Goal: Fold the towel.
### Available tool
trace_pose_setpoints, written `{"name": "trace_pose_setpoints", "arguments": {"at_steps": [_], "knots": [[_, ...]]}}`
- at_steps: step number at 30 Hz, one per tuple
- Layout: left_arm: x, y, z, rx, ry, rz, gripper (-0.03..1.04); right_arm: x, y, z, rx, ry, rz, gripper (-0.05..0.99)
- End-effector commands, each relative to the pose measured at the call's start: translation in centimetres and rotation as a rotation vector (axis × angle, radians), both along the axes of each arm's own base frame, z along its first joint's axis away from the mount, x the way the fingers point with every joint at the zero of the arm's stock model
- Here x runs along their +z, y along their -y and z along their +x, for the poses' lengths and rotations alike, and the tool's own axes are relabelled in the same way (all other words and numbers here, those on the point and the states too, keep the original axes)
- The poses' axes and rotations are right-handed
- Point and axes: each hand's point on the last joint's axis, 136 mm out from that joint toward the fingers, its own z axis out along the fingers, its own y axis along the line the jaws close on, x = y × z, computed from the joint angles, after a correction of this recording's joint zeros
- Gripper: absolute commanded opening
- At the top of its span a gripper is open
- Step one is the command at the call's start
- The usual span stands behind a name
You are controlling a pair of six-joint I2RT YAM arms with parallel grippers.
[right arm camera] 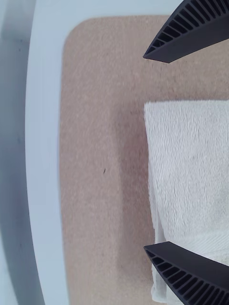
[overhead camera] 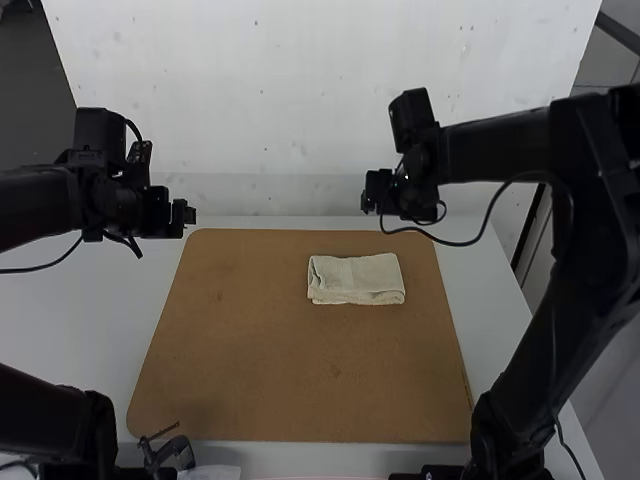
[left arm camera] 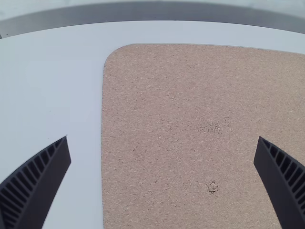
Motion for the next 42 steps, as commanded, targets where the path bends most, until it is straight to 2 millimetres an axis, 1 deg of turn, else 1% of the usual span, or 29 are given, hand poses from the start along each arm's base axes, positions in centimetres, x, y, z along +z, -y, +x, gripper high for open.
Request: {"name": "trace_pose_setpoints", "arguments": {"at_steps": [1, 2, 5, 6, 7, 10, 13, 14, 16, 19, 21, 22, 25, 29, 34, 36, 40, 42], "knots": [[1.2, 0.6, -0.4, -0.020, 0.046, 0.000, 0.99, 2.6, 3.1, -0.9, -0.011, 0.110, 0.016, 0.96], [1.4, 0.7, -0.5, -0.019, 0.055, -0.002, 0.99, 3.2, 4.3, -1.0, -0.035, 0.142, 0.023, 0.96], [2.7, 0.8, -0.6, -0.019, 0.096, -0.005, 0.99, 5.0, 7.7, -2.3, -0.092, 0.237, 0.042, 0.96], [3.0, 0.8, -0.7, -0.020, 0.105, -0.005, 0.99, 5.4, 8.4, -2.9, -0.102, 0.262, 0.035, 0.96], [3.1, 0.9, -0.7, -0.021, 0.109, -0.004, 0.99, 6.2, 9.0, -3.6, -0.117, 0.306, 0.039, 0.96], [3.8, 0.9, -0.8, -0.012, 0.135, -0.019, 0.99, 7.9, 9.5, -6.0, -0.126, 0.404, 0.050, 0.96], [4.6, 1.0, -0.9, -0.006, 0.181, -0.030, 0.99, 9.7, 10.5, -8.2, -0.159, 0.509, 0.049, 0.96], [5.1, 1.1, -1.1, -0.009, 0.205, -0.030, 0.99, 10.2, 10.7, -8.9, -0.165, 0.545, 0.053, 0.96], [5.4, 1.3, -1.4, -0.015, 0.219, -0.029, 0.99, 11.1, 11.5, -10.2, -0.193, 0.607, 0.049, 0.96], [5.4, 1.3, -1.7, -0.016, 0.228, -0.028, 0.99, 11.7, 12.5, -11.7, -0.224, 0.675, 0.046, 0.96], [5.5, 1.3, -1.8, -0.017, 0.238, -0.029, 0.99, 11.9, 12.6, -12.4, -0.225, 0.718, 0.051, 0.96], [5.6, 1.3, -1.9, -0.018, 0.242, -0.028, 0.99, 12.1, 12.2, -12.7, -0.207, 0.741, 0.061, 0.96], [5.7, 1.4, -2.1, -0.021, 0.255, -0.026, 0.99, 11.8, 11.6, -13.0, -0.176, 0.762, 0.078, 0.96], [6.1, 1.4, -2.5, -0.021, 0.272, -0.027, 0.99, 11.4, 11.2, -13.5, -0.153, 0.792, 0.090, 0.96], [6.3, 1.8, -3.2, -0.034, 0.319, -0.027, 0.99, 11.7, 10.7, -14.2, -0.122, 0.845, 0.107, 0.96], [6.7, 1.8, -3.5, -0.036, 0.339, -0.029, 0.99, 11.7, 10.5, -14.5, -0.111, 0.864, 0.112, 0.96], [7.7, 2.0, -4.5, -0.043, 0.392, -0.036, 0.99, 12.8, 10.5, -15.3, -0.106, 0.927, 0.120, 0.96], [8.0, 2.0, -5.2, -0.046, 0.421, -0.038, 0.99, 12.8, 10.4, -15.4, -0.103, 0.933, 0.122, 0.96]]}}
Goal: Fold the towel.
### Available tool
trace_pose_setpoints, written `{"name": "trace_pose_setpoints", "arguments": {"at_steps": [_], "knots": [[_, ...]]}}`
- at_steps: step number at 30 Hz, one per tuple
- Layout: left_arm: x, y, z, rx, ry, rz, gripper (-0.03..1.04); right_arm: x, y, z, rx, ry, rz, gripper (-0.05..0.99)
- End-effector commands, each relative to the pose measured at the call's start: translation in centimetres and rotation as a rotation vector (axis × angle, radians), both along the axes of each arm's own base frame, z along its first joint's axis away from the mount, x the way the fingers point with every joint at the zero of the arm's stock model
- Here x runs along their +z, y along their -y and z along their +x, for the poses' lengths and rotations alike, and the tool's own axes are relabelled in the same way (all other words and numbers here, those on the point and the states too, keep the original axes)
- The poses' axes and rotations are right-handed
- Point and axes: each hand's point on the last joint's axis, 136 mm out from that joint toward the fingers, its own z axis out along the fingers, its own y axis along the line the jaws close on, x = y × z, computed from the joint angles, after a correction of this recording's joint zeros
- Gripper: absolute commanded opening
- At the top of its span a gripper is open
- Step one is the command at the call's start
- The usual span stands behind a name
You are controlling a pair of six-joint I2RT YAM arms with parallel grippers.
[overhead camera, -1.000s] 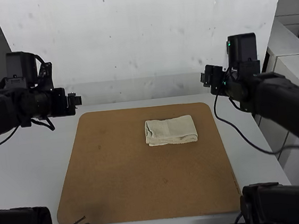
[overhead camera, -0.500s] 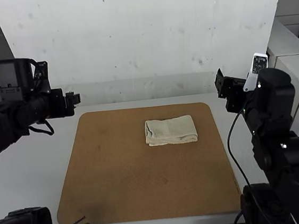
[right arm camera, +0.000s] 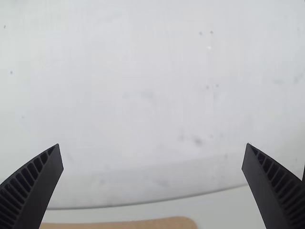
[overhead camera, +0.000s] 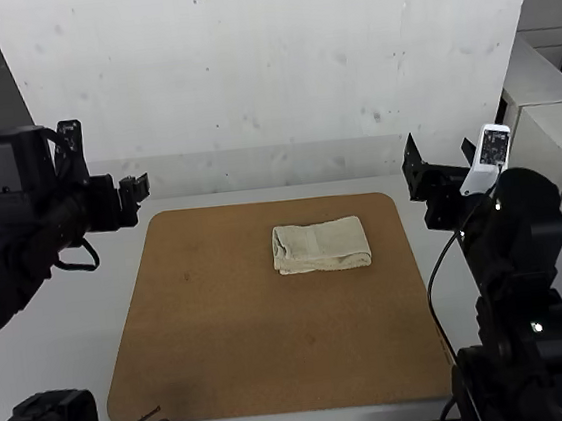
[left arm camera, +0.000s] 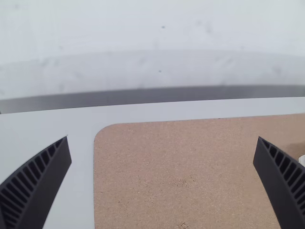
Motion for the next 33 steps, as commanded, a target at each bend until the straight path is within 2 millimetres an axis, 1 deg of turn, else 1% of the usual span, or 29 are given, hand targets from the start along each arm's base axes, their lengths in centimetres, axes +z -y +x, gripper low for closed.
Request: {"name": "trace_pose_setpoints", "arguments": {"at_steps": [1, 10, 14, 15, 16, 19, 21, 24, 28, 33], "knots": [[1.4, 0.2, -1.2, -0.008, 0.080, -0.011, 0.99, 0.7, -0.4, -0.4, 0.022, 0.039, -0.011, 0.96], [2.5, -0.1, -4.4, 0.001, 0.246, -0.009, 0.98, 1.1, -0.4, -0.5, 0.019, 0.050, -0.010, 0.96], [2.7, -0.2, -6.0, -0.009, 0.351, 0.035, 0.98, 1.2, -0.3, -0.5, 0.015, 0.051, -0.009, 0.96], [1.8, -0.1, -5.8, -0.012, 0.333, 0.047, 0.97, 1.2, -0.3, -0.5, 0.013, 0.051, -0.009, 0.96], [2.3, -0.7, -6.1, 0.008, 0.356, 0.056, 0.97, 1.2, -0.2, -0.5, 0.012, 0.051, -0.009, 0.96], [2.7, -0.6, -6.8, -0.002, 0.417, 0.079, 0.97, 1.0, 0.0, -0.4, 0.000, 0.053, -0.008, 0.96], [1.8, -0.8, -6.7, 0.002, 0.412, 0.123, 0.97, 0.9, 0.1, -0.2, -0.007, 0.068, -0.007, 0.97], [0.5, -0.8, -6.4, -0.001, 0.387, 0.130, 0.97, 0.2, 0.1, 0.1, -0.010, 0.075, -0.006, 0.97], [-0.5, -0.8, -6.2, -0.003, 0.366, 0.133, 0.97, -0.7, 0.1, 0.4, -0.011, 0.057, -0.007, 0.97], [-3.4, -1.1, -5.8, 0.008, 0.302, 0.148, 0.97, -2.8, 0.1, 0.9, -0.008, 0.013, -0.009, 0.97]]}}
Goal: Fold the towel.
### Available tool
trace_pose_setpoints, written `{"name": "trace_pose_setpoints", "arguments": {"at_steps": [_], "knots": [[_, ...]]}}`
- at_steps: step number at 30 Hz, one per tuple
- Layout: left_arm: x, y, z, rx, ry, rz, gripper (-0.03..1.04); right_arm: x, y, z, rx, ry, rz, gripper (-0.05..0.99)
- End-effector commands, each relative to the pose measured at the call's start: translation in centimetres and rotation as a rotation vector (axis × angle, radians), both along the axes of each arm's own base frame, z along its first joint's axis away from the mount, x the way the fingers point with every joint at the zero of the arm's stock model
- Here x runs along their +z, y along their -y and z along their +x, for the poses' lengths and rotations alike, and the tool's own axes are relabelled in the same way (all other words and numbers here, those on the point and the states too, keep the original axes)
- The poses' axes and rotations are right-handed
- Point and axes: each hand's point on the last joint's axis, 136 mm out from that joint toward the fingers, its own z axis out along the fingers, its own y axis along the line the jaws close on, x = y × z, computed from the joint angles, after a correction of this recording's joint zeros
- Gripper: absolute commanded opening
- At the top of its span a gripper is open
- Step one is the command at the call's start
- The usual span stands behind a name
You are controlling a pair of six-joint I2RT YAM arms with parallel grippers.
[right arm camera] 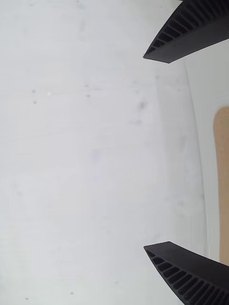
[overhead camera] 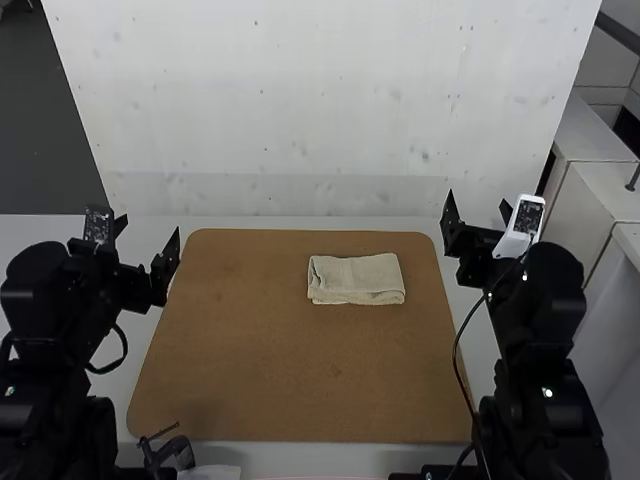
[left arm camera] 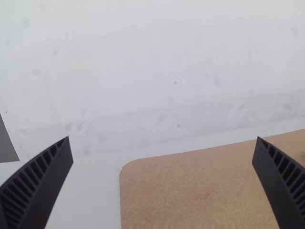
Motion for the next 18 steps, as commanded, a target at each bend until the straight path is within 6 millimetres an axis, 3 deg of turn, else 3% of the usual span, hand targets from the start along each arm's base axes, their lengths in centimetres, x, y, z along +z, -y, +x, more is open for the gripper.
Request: {"name": "trace_pose_setpoints", "arguments": {"at_steps": [1, 8, 18], "knots": [[-1.3, -0.3, 0.2, 0.015, -0.019, 0.024, 0.98, -0.6, 0.2, 0.1, -0.012, -0.003, -0.006, 0.97], [-1.3, -0.2, 0.2, 0.009, -0.019, 0.024, 0.98, -2.9, 0.4, 0.5, -0.021, -0.068, -0.010, 0.97], [-1.3, -0.2, 0.2, 0.009, -0.019, 0.022, 0.98, -3.1, 0.4, 0.6, -0.019, -0.075, -0.011, 0.97]]}}
